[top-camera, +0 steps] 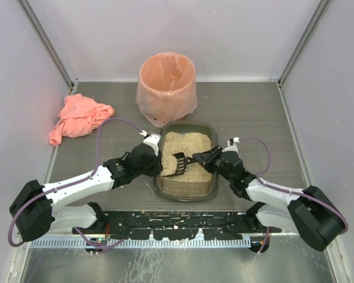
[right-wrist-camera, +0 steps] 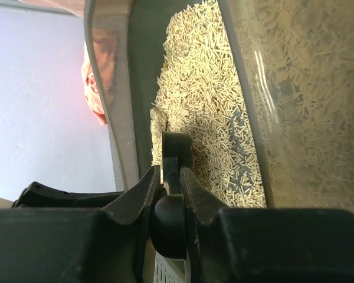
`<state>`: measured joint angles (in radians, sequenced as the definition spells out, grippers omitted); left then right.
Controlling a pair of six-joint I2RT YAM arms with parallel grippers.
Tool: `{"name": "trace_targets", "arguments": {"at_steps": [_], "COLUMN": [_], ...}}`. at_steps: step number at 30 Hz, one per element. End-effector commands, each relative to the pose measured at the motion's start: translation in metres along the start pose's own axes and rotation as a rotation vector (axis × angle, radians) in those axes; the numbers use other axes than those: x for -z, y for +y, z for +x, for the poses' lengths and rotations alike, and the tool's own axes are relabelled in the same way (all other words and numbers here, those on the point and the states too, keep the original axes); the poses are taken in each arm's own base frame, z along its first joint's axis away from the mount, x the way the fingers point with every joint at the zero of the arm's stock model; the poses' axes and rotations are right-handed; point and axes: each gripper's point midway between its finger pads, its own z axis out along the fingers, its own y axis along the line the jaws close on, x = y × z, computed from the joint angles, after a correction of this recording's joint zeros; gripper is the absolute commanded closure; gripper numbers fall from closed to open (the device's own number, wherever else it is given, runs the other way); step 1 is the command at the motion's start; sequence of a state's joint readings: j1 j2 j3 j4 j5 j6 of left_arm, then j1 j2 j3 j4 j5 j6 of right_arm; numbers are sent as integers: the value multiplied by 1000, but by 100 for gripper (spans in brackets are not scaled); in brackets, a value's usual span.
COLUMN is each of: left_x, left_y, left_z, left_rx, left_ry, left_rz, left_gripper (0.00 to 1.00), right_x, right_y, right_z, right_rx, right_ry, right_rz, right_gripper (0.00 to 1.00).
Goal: Clean the litter box
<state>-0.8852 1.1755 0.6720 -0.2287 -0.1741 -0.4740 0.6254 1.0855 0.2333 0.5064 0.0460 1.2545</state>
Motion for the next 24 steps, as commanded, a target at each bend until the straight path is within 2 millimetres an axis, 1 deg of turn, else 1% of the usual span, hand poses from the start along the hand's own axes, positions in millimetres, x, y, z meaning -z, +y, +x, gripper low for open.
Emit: {"name": "trace_targets", "arguments": {"at_steps": [1, 3, 5, 11, 14, 20, 24], "left_x": [2, 2, 2, 2, 2, 4, 7], "left_y": [-14, -14, -14, -14, -14, -12, -13], "left_z": [-3, -2, -3, -3, -2, -5, -9], "left_rx": [-23, -23, -24, -24, -25, -23, -21], "left_ry": [-10, -8, -10, -9, -7, -18, -31], "left_rz": [68, 68, 68, 68, 67, 59, 60], "left_gripper": [80, 80, 81, 81, 81, 81, 81], "right_x": [-13, -19, -24, -28, -23, -7, -2], "right_y": [21, 21, 16, 12, 12, 17, 18], "right_z": [8, 13, 19, 27, 21, 3, -3], "right_rx": [15, 20, 25, 37, 15, -5, -3], "right_ry": [64, 92, 117, 153, 115, 24, 3], "right_rz": [-63, -58, -38, -30, -39, -57, -57], "right_gripper": [100, 99, 99, 100, 100, 99, 99]}}
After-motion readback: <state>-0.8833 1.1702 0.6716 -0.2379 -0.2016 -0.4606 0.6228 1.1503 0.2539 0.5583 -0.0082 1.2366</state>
